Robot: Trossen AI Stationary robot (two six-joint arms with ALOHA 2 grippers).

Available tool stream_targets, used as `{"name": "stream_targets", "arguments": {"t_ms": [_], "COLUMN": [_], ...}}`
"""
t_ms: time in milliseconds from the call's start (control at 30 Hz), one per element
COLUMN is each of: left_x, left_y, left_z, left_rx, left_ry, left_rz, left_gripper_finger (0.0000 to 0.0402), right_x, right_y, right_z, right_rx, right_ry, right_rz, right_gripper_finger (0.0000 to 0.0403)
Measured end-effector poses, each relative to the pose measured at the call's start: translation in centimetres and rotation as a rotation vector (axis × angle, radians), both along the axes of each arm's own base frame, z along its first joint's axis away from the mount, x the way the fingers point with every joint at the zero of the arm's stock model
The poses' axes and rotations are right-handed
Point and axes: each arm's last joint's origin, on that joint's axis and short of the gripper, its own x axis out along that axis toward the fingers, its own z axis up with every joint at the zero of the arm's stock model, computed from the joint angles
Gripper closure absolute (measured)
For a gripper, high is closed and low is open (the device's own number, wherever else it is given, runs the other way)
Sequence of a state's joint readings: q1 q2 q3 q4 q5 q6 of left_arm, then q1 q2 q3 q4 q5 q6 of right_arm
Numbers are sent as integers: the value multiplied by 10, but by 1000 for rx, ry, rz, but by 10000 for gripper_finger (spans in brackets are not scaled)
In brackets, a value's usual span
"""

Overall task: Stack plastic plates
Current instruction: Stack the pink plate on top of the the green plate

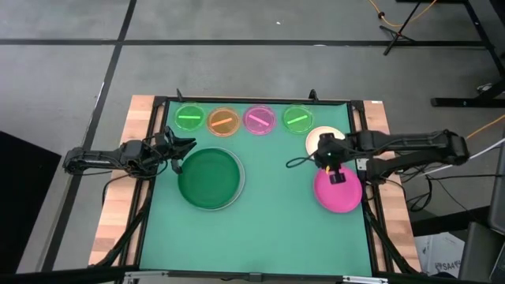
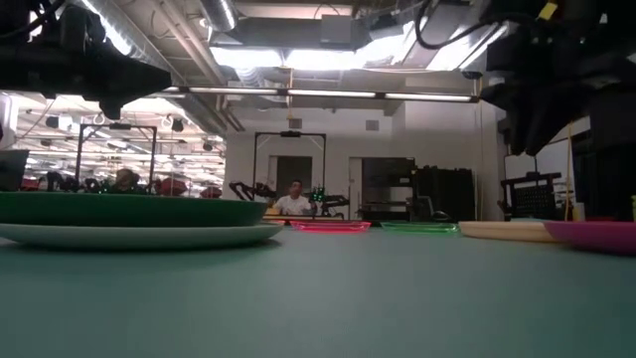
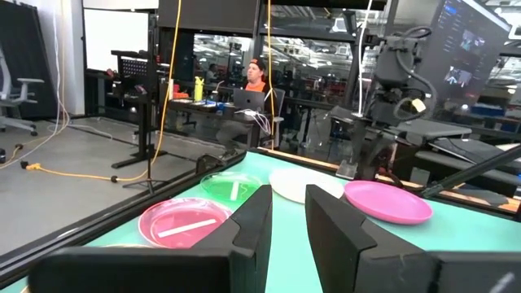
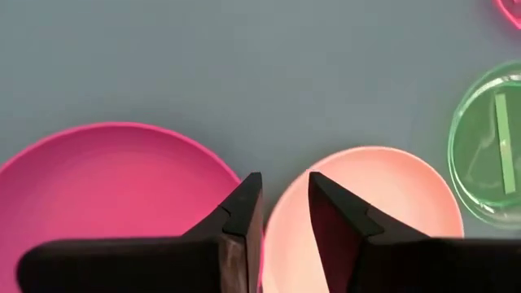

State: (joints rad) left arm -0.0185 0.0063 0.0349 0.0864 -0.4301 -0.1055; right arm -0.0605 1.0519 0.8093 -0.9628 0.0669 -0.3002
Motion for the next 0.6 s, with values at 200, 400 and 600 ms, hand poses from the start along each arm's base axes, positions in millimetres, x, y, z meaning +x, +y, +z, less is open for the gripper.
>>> {"name": "stream_targets", "arguments": {"t_ms": [200, 400, 600], "left_x": [0, 0, 0], "left_y": [0, 0, 0], "left_z": [0, 0, 0], "left_rx": [0, 0, 0], "left_ry": [0, 0, 0], "left_rz": [0, 0, 0], "left_gripper_finger": [331, 331, 331], "right_x": [0, 1, 0], "right_y": [-11, -26, -30], "right_z": [0, 2, 2], "right_rx": [6, -3, -12], "right_ry": [-5, -44, -42], "right_rz": [5, -66, -43], "right_gripper_finger": [313, 313, 313]}}
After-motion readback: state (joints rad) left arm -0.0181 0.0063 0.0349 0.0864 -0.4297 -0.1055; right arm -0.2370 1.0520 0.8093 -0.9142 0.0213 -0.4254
